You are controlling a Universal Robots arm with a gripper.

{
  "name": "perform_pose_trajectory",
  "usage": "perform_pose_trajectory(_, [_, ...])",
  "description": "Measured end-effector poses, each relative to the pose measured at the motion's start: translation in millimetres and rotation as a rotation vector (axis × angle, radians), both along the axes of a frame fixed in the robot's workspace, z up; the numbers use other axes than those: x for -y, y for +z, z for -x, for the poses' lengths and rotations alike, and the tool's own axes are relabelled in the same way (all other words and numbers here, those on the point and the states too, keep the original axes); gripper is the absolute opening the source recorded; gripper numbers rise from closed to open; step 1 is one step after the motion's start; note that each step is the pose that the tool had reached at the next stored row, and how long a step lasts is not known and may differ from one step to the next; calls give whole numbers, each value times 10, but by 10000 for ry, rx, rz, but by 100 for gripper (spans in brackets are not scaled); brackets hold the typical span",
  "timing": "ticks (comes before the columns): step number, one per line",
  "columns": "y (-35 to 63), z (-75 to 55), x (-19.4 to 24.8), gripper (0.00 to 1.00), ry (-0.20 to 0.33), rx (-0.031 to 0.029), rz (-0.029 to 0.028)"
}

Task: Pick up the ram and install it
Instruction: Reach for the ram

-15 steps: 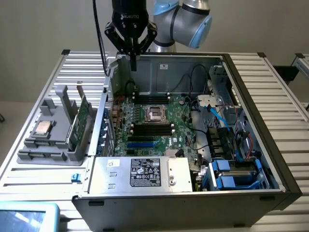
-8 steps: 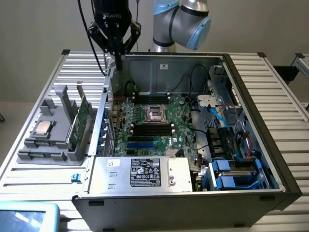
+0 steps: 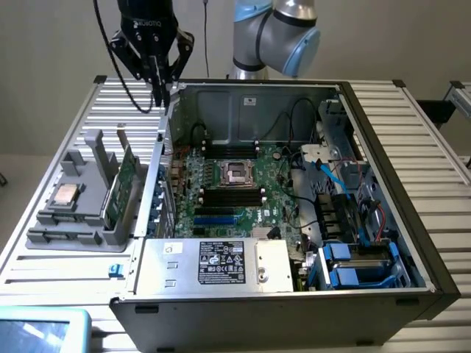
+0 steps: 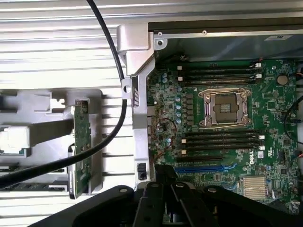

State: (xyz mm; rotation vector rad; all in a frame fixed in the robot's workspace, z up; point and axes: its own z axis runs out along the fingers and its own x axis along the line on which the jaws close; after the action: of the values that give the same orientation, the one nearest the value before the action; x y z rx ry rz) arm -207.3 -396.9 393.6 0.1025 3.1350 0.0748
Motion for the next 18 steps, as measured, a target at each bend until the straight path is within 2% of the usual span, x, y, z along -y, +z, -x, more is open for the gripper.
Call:
perform_pose_trajectory(1, [1, 41, -3, 20, 3, -19, 3])
perform_pose_trajectory(2, [1, 84, -6, 20, 4, -35, 1])
perform_pose_trajectory(3, [1, 128, -9, 28, 4, -52, 1])
perform_pose_trajectory(15, [1, 638, -45, 28, 18, -280, 1])
perform_pose_trajectory(16, [0, 678, -47, 30, 20, -295, 1])
perform_pose_trajectory(17, [1, 720, -49, 36, 21, -312, 1])
perform_pose_trajectory(18, [1, 762, -51, 36, 24, -327, 2])
